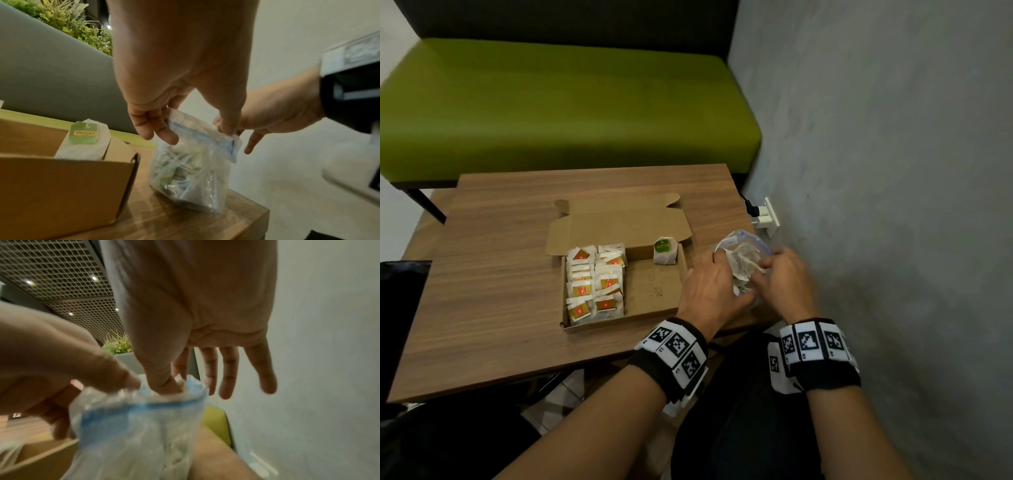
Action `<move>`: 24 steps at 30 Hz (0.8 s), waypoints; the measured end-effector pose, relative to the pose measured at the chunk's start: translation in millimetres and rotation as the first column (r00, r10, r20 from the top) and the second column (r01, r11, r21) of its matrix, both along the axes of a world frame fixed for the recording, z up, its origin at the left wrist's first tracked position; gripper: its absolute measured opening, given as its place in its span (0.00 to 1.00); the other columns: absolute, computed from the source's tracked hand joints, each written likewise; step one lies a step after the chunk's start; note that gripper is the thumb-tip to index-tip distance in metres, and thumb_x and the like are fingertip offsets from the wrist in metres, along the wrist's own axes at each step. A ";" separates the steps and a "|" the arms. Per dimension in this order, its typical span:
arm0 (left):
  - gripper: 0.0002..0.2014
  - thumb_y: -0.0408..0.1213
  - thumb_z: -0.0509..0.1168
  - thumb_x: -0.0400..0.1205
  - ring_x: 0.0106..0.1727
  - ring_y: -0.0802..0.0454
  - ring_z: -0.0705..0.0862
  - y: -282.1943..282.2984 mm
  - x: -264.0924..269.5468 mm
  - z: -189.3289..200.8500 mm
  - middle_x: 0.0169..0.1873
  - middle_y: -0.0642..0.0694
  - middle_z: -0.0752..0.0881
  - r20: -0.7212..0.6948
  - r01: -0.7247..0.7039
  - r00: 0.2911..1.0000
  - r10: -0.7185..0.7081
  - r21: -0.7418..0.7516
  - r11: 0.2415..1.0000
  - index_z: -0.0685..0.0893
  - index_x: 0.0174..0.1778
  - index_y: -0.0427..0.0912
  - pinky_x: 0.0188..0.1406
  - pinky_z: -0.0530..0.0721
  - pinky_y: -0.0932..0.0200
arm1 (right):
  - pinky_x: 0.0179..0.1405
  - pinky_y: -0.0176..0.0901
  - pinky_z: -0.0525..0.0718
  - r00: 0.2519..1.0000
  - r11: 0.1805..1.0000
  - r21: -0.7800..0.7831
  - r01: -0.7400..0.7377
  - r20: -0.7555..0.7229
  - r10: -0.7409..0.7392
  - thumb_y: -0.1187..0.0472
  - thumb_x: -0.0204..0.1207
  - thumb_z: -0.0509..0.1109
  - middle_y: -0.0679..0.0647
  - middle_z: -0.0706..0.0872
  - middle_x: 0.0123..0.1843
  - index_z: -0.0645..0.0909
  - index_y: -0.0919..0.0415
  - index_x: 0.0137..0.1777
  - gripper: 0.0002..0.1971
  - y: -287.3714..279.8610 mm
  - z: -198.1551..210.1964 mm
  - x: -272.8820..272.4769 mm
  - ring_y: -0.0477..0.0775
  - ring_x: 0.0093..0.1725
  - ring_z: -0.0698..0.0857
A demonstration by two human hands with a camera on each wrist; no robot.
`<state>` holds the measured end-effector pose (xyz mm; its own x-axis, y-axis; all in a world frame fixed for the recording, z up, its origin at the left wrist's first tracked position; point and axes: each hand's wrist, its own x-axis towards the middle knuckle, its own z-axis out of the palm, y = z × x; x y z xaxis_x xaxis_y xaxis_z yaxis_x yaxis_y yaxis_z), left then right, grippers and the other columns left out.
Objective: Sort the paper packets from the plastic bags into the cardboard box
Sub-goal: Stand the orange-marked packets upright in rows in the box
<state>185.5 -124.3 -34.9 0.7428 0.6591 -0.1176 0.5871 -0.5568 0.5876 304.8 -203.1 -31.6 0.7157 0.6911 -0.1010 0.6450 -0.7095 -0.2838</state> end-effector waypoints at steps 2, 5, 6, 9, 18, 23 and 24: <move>0.39 0.56 0.72 0.75 0.67 0.43 0.78 2.1 2.0 -0.4 0.69 0.41 0.74 0.003 -0.009 1.000 0.009 -0.017 1.000 0.67 0.76 0.39 0.65 0.79 0.46 | 0.49 0.45 0.77 0.999 0.999 0.040 -0.031 0.025 0.030 0.55 0.79 0.72 0.53 0.75 0.53 0.89 0.54 0.59 0.11 -5.0 12.3 1.5 0.57 0.56 0.80; 0.40 0.56 0.72 0.75 0.68 0.44 0.77 4.4 2.6 -0.9 0.70 0.41 0.74 0.006 -0.018 1.000 0.018 -0.017 1.000 0.66 0.77 0.39 0.66 0.79 0.48 | 0.43 0.44 0.76 0.994 0.997 0.036 -0.068 0.083 0.065 0.53 0.81 0.70 0.52 0.81 0.47 0.89 0.48 0.59 0.10 -9.4 26.4 3.1 0.57 0.51 0.84; 0.40 0.56 0.72 0.75 0.68 0.44 0.77 5.6 2.2 -0.9 0.69 0.41 0.74 0.012 -0.022 1.000 0.022 -0.012 1.000 0.66 0.77 0.39 0.66 0.79 0.48 | 0.42 0.44 0.79 0.993 0.996 0.041 -0.077 0.090 0.073 0.52 0.81 0.70 0.52 0.86 0.45 0.90 0.46 0.58 0.10 -9.6 29.2 3.4 0.57 0.48 0.86; 0.41 0.58 0.71 0.74 0.68 0.44 0.77 8.6 0.3 0.0 0.69 0.41 0.74 0.012 -0.023 1.000 0.023 -0.004 1.000 0.66 0.77 0.40 0.64 0.80 0.48 | 0.38 0.42 0.79 0.994 0.988 0.129 -0.084 0.074 0.075 0.54 0.81 0.71 0.50 0.89 0.37 0.90 0.47 0.58 0.10 -8.1 29.5 6.7 0.54 0.39 0.85; 0.45 0.61 0.70 0.74 0.73 0.43 0.73 13.9 -4.3 2.8 0.74 0.43 0.71 -0.074 0.025 0.997 -0.029 -0.054 0.998 0.59 0.82 0.47 0.71 0.74 0.38 | 0.44 0.34 0.85 0.991 0.840 0.534 -0.094 -0.026 0.128 0.61 0.73 0.78 0.50 0.92 0.46 0.90 0.56 0.60 0.15 -8.2 35.6 7.5 0.42 0.39 0.86; 0.39 0.60 0.70 0.75 0.74 0.44 0.73 13.9 -9.6 5.9 0.76 0.45 0.69 -0.081 0.044 0.996 -0.047 -0.036 0.998 0.65 0.80 0.50 0.70 0.75 0.36 | 0.50 0.40 0.89 0.985 0.780 0.605 -0.163 0.052 0.166 0.70 0.75 0.75 0.52 0.92 0.52 0.88 0.57 0.62 0.17 -5.5 41.3 14.2 0.46 0.43 0.88; 0.37 0.60 0.70 0.75 0.74 0.45 0.73 13.9 -10.6 7.6 0.76 0.45 0.69 -0.081 0.049 0.995 -0.051 -0.019 0.999 0.68 0.78 0.51 0.70 0.75 0.35 | 0.49 0.36 0.88 0.986 0.784 0.606 -0.136 0.005 0.167 0.69 0.75 0.76 0.50 0.92 0.50 0.86 0.54 0.66 0.20 -4.9 42.4 15.2 0.44 0.43 0.89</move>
